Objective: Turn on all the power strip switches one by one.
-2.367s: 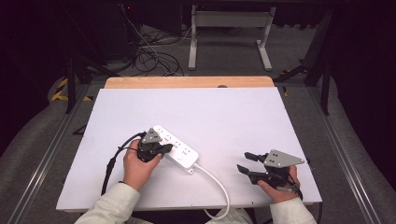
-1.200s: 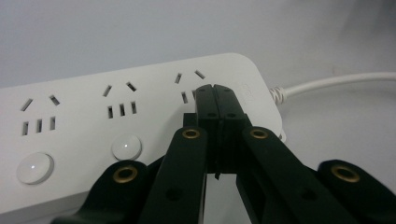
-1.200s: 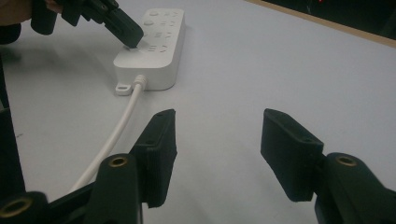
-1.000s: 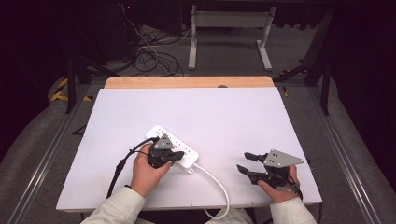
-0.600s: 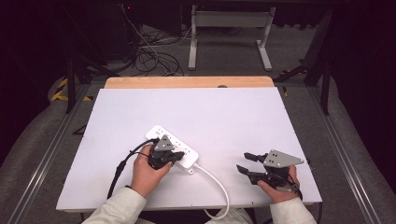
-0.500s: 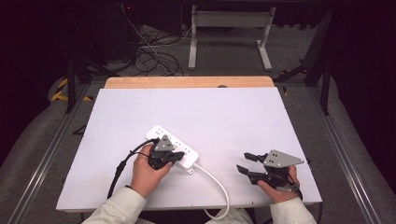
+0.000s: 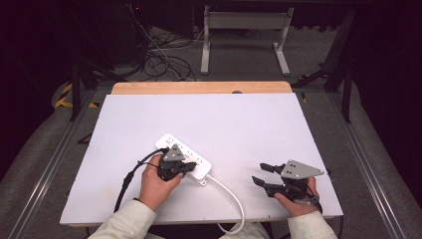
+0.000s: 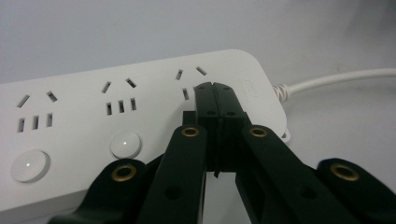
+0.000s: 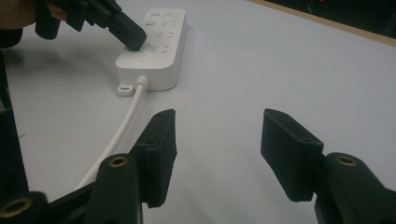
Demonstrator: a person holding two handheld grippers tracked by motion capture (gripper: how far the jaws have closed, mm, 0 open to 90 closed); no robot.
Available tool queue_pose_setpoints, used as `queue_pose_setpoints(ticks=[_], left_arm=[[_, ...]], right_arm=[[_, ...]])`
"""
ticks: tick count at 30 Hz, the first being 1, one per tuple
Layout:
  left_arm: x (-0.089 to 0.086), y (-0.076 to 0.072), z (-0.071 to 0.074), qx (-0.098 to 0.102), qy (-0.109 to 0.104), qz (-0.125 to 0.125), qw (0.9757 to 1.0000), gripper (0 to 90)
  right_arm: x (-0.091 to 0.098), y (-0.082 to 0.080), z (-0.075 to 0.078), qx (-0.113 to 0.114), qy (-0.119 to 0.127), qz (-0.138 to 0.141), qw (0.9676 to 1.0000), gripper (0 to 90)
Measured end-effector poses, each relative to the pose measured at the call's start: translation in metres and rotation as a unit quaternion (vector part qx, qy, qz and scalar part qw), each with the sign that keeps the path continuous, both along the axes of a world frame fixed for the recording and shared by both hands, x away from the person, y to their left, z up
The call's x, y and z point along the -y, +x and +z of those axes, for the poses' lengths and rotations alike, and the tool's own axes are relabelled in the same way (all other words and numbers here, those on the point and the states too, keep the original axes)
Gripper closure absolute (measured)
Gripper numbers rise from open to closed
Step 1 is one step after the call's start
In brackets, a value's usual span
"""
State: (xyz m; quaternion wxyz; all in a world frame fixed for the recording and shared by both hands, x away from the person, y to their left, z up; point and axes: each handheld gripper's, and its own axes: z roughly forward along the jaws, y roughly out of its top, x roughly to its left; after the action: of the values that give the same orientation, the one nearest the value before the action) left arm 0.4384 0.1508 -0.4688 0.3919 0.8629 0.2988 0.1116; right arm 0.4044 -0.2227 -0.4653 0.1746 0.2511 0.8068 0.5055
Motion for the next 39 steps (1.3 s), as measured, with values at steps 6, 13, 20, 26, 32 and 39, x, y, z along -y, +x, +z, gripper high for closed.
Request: queue_pose_setpoints(ticks=[6, 13, 20, 26, 32, 39], left_arm=[[-0.001, 0.001, -0.001, -0.006, -0.001, 0.004, 1.0000, 90.0], [-0.005, 0.001, 0.008, -0.013, -0.023, 0.010, 0.9996, 90.0], [-0.013, -0.010, 0.032, 0.029, -0.039, 0.002, 0.9988, 90.0], [-0.012, -0.013, 0.036, 0.035, -0.044, -0.008, 0.9984, 90.0], [-0.022, -0.018, 0.044, 0.054, -0.064, -0.006, 0.9965, 62.3], [-0.049, -0.029, 0.055, 0.074, -0.082, 0.009, 0.9938, 33.9]], right_arm=[[0.000, 0.000, 0.000, 0.000, -0.001, 0.001, 1.0000, 46.0], [0.000, 0.000, 0.000, 0.001, 0.000, 0.001, 1.0000, 46.0], [0.001, 0.002, -0.001, -0.002, 0.000, 0.000, 1.0000, 46.0], [0.002, 0.000, 0.000, 0.001, 0.001, -0.001, 1.0000, 45.9], [0.002, 0.001, 0.000, 0.002, 0.002, -0.001, 1.0000, 45.3], [0.003, 0.000, 0.001, 0.005, 0.005, -0.002, 1.0000, 44.8]])
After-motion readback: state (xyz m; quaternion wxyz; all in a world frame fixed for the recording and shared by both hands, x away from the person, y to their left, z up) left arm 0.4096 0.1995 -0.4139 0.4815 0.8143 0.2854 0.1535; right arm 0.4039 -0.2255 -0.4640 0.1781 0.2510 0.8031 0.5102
